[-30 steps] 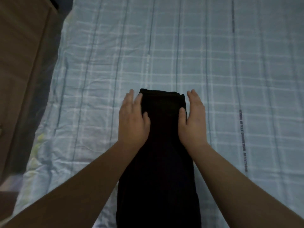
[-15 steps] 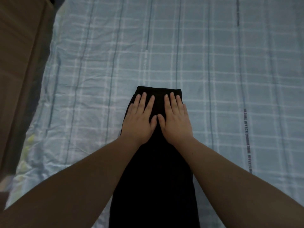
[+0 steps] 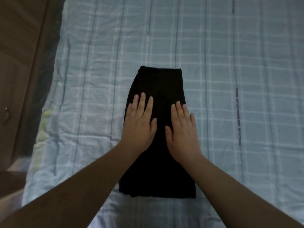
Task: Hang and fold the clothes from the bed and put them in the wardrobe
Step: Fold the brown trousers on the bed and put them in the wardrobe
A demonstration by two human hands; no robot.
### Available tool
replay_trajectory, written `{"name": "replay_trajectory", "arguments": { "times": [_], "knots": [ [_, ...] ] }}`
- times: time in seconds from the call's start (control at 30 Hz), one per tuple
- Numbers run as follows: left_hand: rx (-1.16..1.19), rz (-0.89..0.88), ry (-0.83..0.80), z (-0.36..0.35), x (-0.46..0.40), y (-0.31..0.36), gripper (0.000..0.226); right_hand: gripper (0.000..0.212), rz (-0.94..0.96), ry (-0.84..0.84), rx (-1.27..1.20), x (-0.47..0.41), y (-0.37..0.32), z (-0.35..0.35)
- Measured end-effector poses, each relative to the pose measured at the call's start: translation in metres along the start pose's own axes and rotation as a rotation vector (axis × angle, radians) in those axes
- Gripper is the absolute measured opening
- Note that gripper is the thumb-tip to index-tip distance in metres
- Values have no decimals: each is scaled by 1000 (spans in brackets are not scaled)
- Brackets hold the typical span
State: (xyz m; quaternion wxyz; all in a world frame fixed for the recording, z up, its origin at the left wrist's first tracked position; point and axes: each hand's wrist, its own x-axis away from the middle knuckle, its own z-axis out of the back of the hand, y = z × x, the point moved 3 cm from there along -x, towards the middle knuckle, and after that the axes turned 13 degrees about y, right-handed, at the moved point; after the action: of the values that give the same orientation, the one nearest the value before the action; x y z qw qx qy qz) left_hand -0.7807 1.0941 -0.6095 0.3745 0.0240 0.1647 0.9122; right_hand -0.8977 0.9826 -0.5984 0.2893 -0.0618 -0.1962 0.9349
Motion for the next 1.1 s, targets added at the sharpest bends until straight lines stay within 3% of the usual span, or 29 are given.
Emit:
{"name": "replay_trajectory", "arguments": {
  "times": [0.27,0.73,0.87,0.93,1.0,1.1],
  "knots": [
    [-44,-6,-69,6,148,20,62,65,66,-67,115,119,0,6],
    [-168,-40,-125,-56,168,-1,67,70,53,-152,170,132,34,-60],
    [-74,-18,-89,-39,167,3,66,68,38,-114,-6,131,30,-44],
    [61,90,-10,-23,173,-2,66,69,-82,-13,-261,137,33,-28],
    [258,322,50,-7,188,-14,66,70,-303,75,-504,151,39,-14],
    [514,568,-5,4,223,-32,67,70,-703,-4,-759,183,41,-7]
  ]
}}
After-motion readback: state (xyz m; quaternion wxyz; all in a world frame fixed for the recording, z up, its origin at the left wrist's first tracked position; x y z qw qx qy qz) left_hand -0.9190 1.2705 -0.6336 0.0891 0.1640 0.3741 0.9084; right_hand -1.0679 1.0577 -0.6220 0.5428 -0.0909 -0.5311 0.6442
